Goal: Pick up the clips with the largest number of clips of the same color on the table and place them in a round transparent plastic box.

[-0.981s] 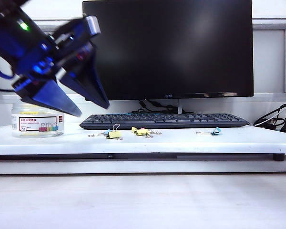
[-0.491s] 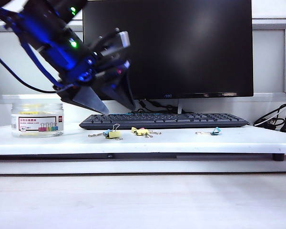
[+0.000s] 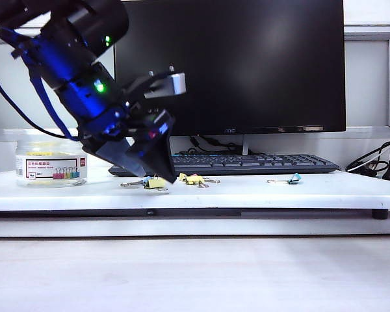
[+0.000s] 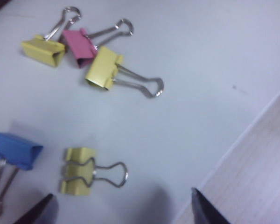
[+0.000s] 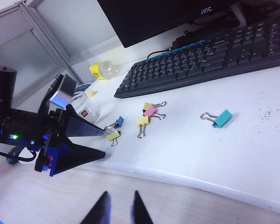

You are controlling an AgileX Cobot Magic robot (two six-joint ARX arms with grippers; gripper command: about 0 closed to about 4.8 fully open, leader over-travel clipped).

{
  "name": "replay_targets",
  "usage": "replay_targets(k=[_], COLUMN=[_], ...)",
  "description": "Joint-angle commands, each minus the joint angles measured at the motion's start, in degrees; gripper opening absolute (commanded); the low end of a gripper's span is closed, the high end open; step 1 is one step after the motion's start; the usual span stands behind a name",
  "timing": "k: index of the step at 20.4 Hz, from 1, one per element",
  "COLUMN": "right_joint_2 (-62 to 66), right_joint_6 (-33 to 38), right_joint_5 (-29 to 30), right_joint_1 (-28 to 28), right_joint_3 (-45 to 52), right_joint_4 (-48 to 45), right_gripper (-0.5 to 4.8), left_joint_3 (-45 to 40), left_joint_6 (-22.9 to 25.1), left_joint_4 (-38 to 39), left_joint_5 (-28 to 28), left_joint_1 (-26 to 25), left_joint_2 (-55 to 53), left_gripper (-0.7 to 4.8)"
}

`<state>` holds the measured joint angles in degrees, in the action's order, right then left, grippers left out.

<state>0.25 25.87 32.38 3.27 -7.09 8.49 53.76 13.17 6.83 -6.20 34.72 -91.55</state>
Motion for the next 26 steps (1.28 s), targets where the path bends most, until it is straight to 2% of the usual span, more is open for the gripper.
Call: replay_targets(k=[1, 10, 14, 16, 20, 24, 25, 26], right_joint_2=[-0.1, -0.1, -0.1, -0.1, -0.1, -0.1, -0.1, -0.1], right_joint_6=[0.1, 0.1, 0.1, 0.0, 0.0, 0.0, 0.0, 0.0], right_joint_5=[0.8, 0.8, 0.8, 0.8, 0.7, 0.7, 0.8, 0.8], right_joint_1=[0.0, 0.0, 0.0, 0.0, 0.0, 0.0, 0.0, 0.0], right_joint_3=[-0.2, -0.2, -0.2, -0.2, 0.0, 0.0, 0.0, 0.0], right_joint_4=[-0.6, -0.6, -0.6, -0.6, -0.6, -0.6, -0.6, -0.6], right_gripper=[0.68, 0.68, 0.68, 0.68, 0.68, 0.68, 0.68, 0.68], left_joint_3=[0.2, 0.3, 0.3, 0.3, 0.3, 0.3, 0.3, 0.3], left_joint_6=[2.8, 10.5, 10.4, 10.4, 10.4, 10.3, 10.2, 10.2], left_joint_4=[-1.9, -3.3, -3.9, -4.0, -5.8, -6.1, -6.1, -6.1], left_joint_5=[-0.1, -0.5, -0.7, -4.5, -5.6, -5.6, -5.6, -5.6], left_joint_1=[0.0, -0.3, -1.8, -2.9, -2.8, -2.8, -2.8, -2.8], left_joint_2=[0.0, 0.0, -0.6, -0.7, -0.8, -0.9, -0.9, -0.9], left_gripper=[3.81, 3.8, 3.7, 3.7, 3.7, 3.23, 2.57, 2.46])
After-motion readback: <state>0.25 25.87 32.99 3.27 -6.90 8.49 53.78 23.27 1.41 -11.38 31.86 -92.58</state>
